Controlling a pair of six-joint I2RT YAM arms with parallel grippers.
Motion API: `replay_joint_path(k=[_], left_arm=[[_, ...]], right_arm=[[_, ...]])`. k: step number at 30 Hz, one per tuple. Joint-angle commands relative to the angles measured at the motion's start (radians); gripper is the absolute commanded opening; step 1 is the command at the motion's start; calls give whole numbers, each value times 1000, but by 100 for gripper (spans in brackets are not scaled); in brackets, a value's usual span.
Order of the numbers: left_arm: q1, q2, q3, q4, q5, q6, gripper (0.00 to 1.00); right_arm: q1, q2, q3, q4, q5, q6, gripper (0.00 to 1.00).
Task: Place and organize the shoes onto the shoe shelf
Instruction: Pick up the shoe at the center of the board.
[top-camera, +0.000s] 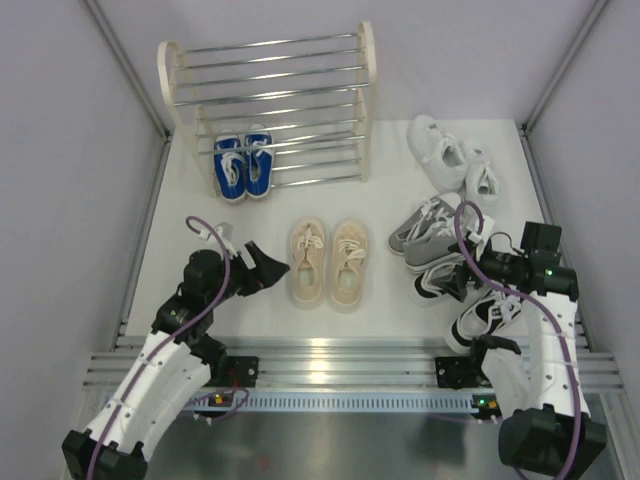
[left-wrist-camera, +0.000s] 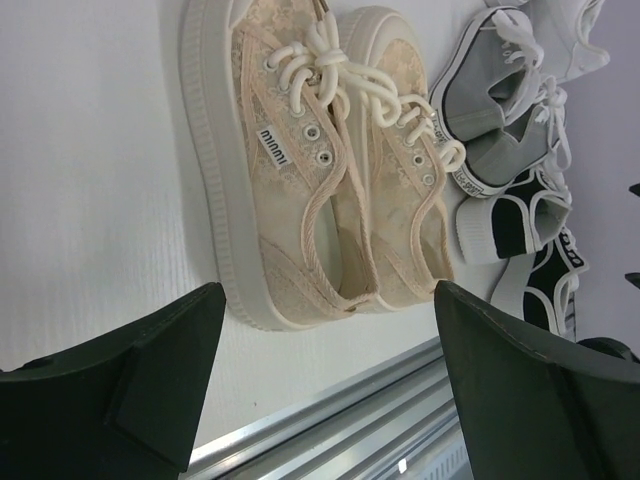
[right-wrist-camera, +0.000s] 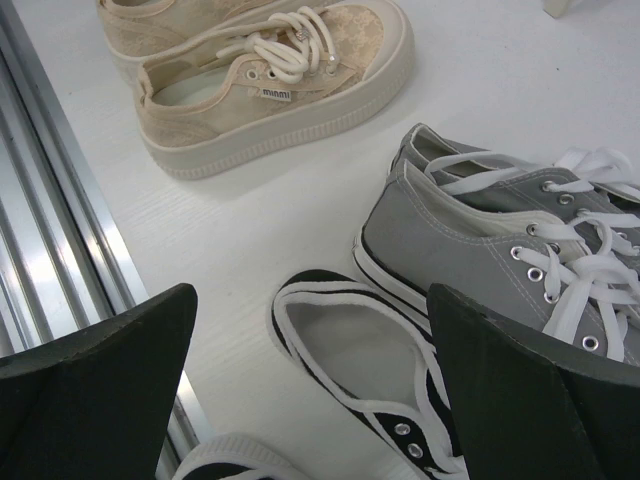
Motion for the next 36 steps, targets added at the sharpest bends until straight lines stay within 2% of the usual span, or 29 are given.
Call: replay_joint_path(k=[1, 3, 7, 10, 15, 21, 31, 36], left_arm=[[-60, 58, 21, 22, -102, -23, 91], [-136, 93, 33, 24, -161, -26, 91], [-345, 170, 59, 24, -368, -52, 91], [-423, 207, 73, 24, -457, -66, 90], [-462, 218, 68, 24, -532, -107, 82], [-509, 250, 67, 27, -633, -181, 80], [-592, 405, 108, 28, -721, -236, 75], [-611, 466, 107, 31, -756, -242, 64]], right_arm=[[-14, -14, 16, 24, -33, -24, 99], [-14, -12, 16, 24, -33, -24, 99], [-14, -15, 18, 27, -32, -23, 100], [-14, -12, 15, 27, -32, -24, 99], [-14, -14, 16, 27, -32, -24, 99], [-14, -11, 15, 25, -32, -24, 100], [-15, -12, 13, 25, -30, -26, 100], [-15, -14, 13, 25, -32, -27, 99]])
